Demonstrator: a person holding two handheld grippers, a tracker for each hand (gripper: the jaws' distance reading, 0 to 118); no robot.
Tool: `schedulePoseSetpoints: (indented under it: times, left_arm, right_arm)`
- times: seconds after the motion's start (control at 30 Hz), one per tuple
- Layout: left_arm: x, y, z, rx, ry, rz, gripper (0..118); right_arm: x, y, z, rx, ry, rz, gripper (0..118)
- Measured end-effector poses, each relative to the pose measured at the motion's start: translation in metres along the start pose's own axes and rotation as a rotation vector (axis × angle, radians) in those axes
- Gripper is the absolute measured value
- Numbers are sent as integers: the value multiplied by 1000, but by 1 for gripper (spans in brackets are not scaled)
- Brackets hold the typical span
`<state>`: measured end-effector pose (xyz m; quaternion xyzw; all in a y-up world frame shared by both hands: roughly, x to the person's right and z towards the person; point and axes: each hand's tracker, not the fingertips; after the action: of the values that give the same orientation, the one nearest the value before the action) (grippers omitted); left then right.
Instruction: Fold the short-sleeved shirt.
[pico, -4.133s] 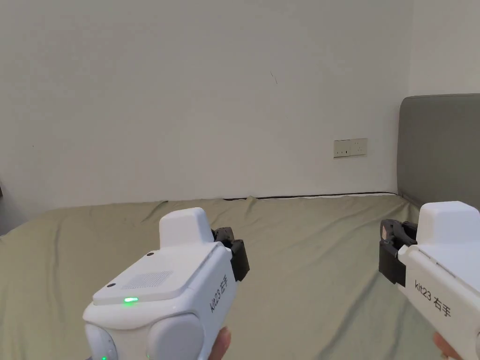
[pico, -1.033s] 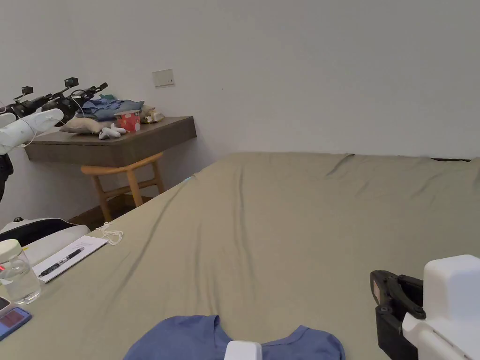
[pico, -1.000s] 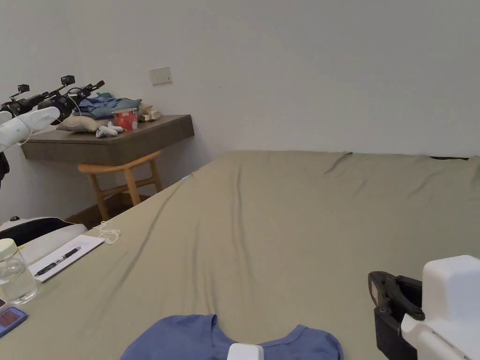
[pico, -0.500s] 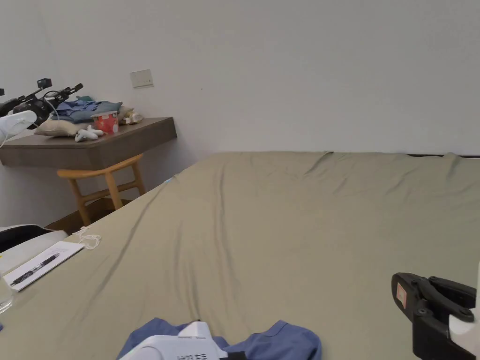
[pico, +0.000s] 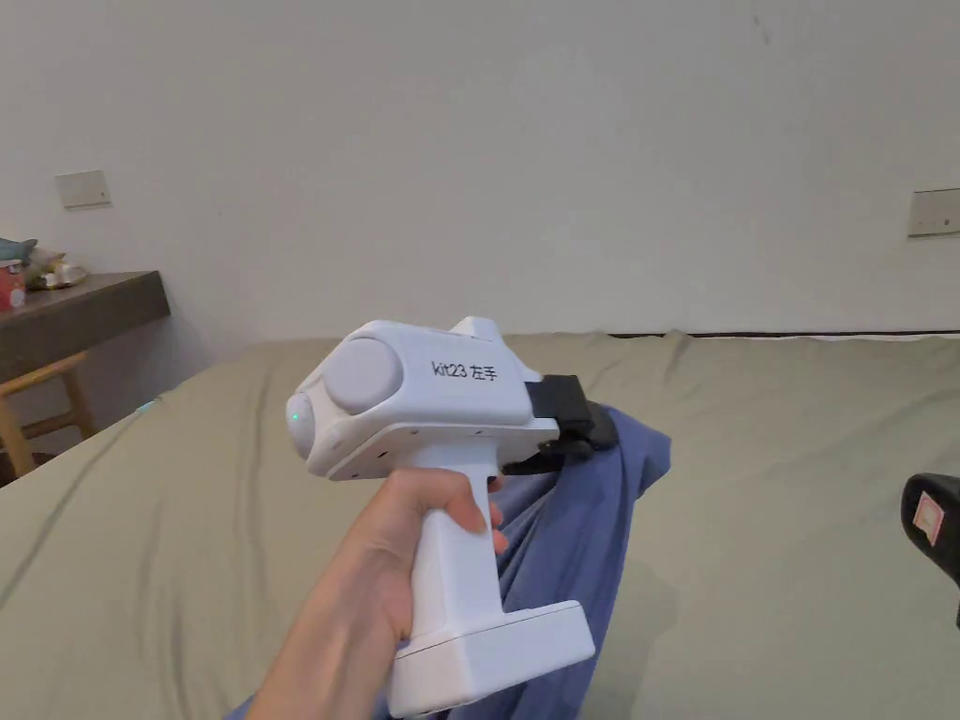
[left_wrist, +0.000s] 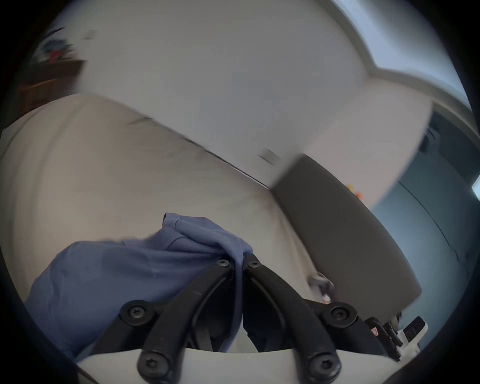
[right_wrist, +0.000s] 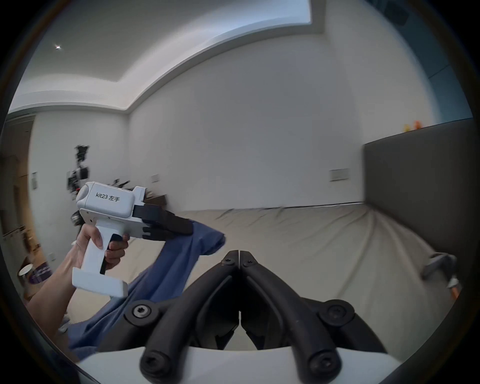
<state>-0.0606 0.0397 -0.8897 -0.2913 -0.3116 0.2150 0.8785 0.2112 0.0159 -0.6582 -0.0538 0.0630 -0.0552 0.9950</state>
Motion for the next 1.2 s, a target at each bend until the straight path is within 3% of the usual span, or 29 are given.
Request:
schedulePoseSetpoints:
  times: [0.1, 0.2, 0.27, 0.4, 0.43, 0.47, 0.53, 0.57, 0.6, 0.73, 0.77, 0.83, 0.9, 0.93, 1.1, 1.2]
  left_arm:
    - [80, -37, -80, -155, -225, -36, 2]
    - [152, -110, -138, -357, -293, -113, 2]
    - [196, -162, -153, -432, -378, -219, 2]
    - [226, -244, -161, -536, -417, -234, 3]
    - [221, -254, -163, -549, -377, -192, 10]
    - [215, -260, -168, -554, -349, -140, 34]
    - [204, -264, -173, -523, -266, -31, 95]
    - [198, -256, -173, -499, -224, -12, 117]
    - [196, -251, -165, -458, -179, -20, 118]
    - [187, -209, -120, -340, -206, -59, 115]
    - [184, -198, -102, -307, -190, -70, 106]
    - [174, -179, -58, -214, -163, -72, 78]
    - [163, -165, -7, -100, -107, -130, 28]
    - [157, -160, 16, -61, -71, -160, 11]
    - [117, -160, 125, 135, 314, -329, 8]
    - [83, -171, 151, 126, 521, -355, 8]
  right_arm:
    - [50, 20, 40, 31, -197, 18, 0]
    - [100, 34, 84, 42, -389, 47, 0]
    - [125, 37, 110, 54, -479, 55, 0]
    - [151, 27, 138, 6, -580, 123, 0]
    - [154, 23, 141, 1, -569, 128, 0]
    - [158, 19, 142, -1, -554, 126, 0]
    - [166, 6, 147, -40, -517, -12, 0]
    - [167, 6, 150, -24, -509, 5, 0]
    - [168, 5, 152, -28, -504, -1, 0]
    - [165, 7, 150, -15, -518, 7, 0]
    - [160, 9, 151, 0, -509, 2, 0]
    - [148, 9, 149, 24, -447, -10, 0]
    - [133, 9, 143, 22, -403, -1, 0]
    - [126, 8, 139, 22, -381, 8, 0]
    - [80, 0, 118, 12, -254, 3, 0]
    - [55, -8, 103, -7, -191, 7, 0]
